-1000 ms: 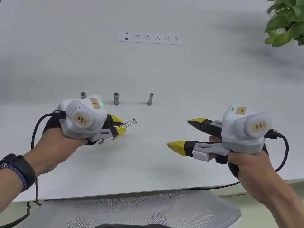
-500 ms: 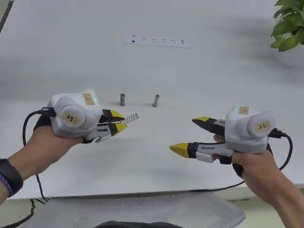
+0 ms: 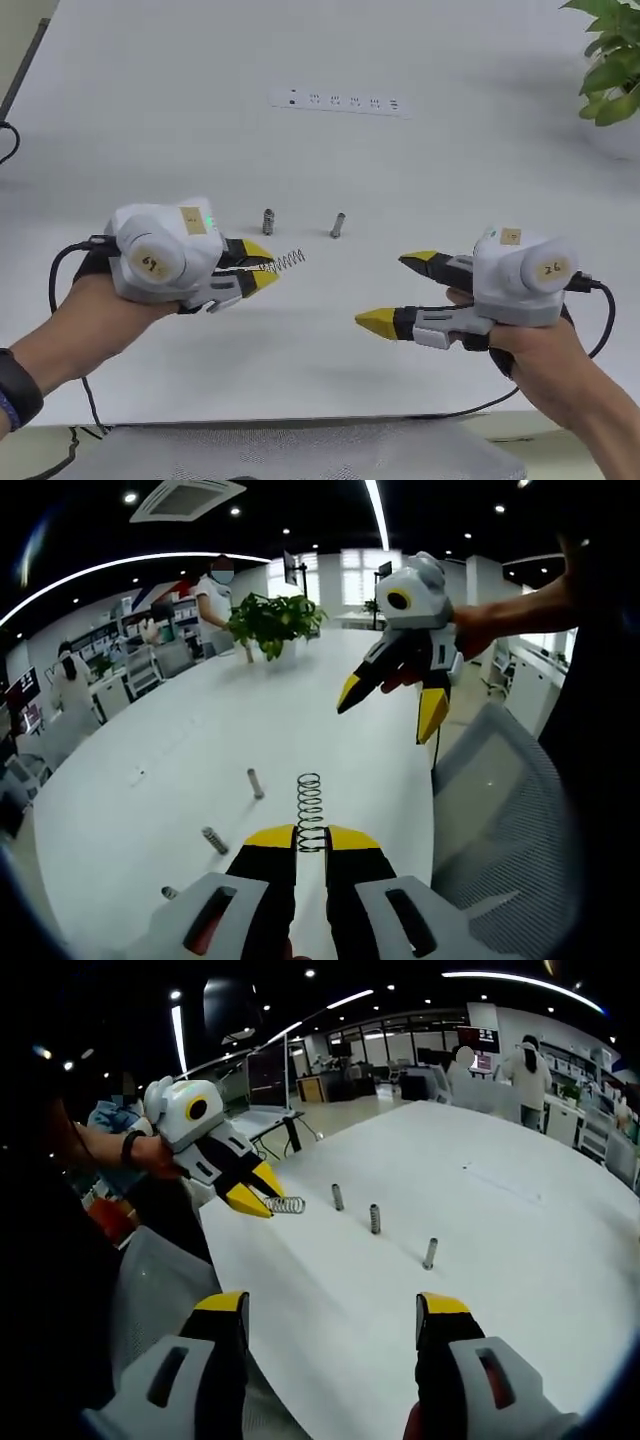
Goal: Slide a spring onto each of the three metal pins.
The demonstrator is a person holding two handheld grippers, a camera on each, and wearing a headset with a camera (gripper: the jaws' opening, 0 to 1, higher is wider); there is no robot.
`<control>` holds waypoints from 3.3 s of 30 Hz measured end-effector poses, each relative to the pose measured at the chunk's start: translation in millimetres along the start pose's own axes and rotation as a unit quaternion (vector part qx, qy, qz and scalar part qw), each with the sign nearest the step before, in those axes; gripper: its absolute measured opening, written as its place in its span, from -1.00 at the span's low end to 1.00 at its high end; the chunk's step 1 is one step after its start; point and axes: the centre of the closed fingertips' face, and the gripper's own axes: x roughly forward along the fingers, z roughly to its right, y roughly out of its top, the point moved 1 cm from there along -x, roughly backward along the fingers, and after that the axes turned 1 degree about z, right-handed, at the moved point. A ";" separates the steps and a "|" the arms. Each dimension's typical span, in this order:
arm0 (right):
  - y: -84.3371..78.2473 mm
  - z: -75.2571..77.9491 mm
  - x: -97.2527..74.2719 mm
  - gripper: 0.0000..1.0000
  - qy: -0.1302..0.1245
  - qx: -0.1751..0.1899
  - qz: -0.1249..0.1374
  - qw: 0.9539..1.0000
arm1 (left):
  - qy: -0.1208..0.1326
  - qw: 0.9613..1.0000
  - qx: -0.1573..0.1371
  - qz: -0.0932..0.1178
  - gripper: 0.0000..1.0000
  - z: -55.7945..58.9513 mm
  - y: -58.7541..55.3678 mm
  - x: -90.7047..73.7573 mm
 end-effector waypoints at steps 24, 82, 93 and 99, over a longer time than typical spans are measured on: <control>19.4 -11.5 18.6 0.09 0.042 -0.036 0.014 0.998 | -0.020 0.999 0.026 0.002 -0.95 21.8 10.5 7.6; 42.9 -56.9 24.1 -0.80 0.154 -0.064 0.021 0.986 | -0.056 0.995 0.080 -0.003 -0.96 44.9 22.7 34.5; 36.7 -54.5 20.6 -0.80 0.150 -0.086 -0.005 0.985 | -0.062 0.995 0.073 0.001 -0.96 50.1 23.2 39.9; 38.1 -52.7 20.0 -0.75 0.142 -0.103 -0.017 0.984 | -0.064 0.996 0.065 0.005 -0.96 50.2 24.7 41.3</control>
